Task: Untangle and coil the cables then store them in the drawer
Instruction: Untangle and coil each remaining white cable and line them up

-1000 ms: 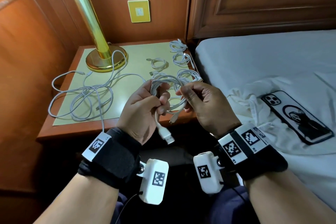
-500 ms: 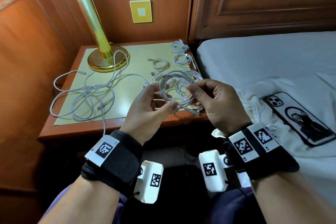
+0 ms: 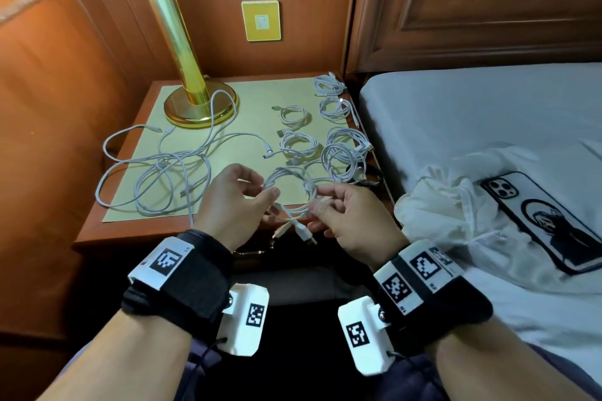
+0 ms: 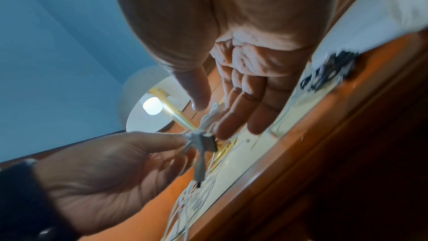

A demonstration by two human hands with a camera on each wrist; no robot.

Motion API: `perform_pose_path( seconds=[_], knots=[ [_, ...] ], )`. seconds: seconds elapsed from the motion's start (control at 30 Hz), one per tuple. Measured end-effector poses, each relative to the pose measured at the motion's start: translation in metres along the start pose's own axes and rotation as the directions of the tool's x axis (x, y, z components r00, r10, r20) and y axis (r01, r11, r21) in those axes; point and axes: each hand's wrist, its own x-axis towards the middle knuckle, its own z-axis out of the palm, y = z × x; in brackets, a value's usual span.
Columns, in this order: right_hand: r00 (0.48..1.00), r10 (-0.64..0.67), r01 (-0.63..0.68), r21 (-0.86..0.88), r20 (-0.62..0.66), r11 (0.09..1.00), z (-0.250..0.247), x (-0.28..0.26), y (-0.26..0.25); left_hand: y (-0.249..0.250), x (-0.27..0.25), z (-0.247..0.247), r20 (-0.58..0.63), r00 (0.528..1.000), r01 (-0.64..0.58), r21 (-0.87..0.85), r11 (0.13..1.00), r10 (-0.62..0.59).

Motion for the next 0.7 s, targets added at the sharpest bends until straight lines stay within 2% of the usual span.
perform_pose_path(
  seconds=[0.17, 0.27, 0.4, 0.5, 0.6, 0.7],
  knots=[
    [0.993, 0.077, -0.073, -0.051, 0.085, 0.996, 0.028, 0.008, 0.004, -0.017, 0.017, -0.02, -0.071, 0.994, 0.095, 0.128, 0.987, -0.086],
    [0.995, 0.059, -0.043, -0.2, 0.076, 0.979, 0.034, 0.008, 0.003, -0.028, 0.035, -0.025, -0.095, 0.987, 0.151, 0.274, 0.95, -0.13],
    [0.998, 0.018, 0.002, -0.304, 0.063, 0.953, 0.034, 0.005, -0.005, -0.031, 0.05, -0.026, -0.057, 0.988, 0.154, 0.374, 0.915, -0.143],
    [0.997, 0.005, 0.022, -0.351, 0.075, 0.936, 0.032, 0.006, -0.01, -0.03, 0.052, -0.027, -0.022, 0.984, 0.172, 0.368, 0.914, -0.176],
    [0.995, 0.027, 0.018, -0.446, 0.095, 0.895, 0.032, 0.01, -0.016, -0.03, 0.051, -0.034, 0.006, 0.991, 0.119, 0.459, 0.88, -0.137],
    [0.999, -0.036, 0.017, -0.464, -0.032, 0.886, 0.024, 0.021, -0.024, -0.028, 0.047, -0.043, 0.033, 0.998, 0.025, 0.537, 0.843, -0.051]
  ],
)
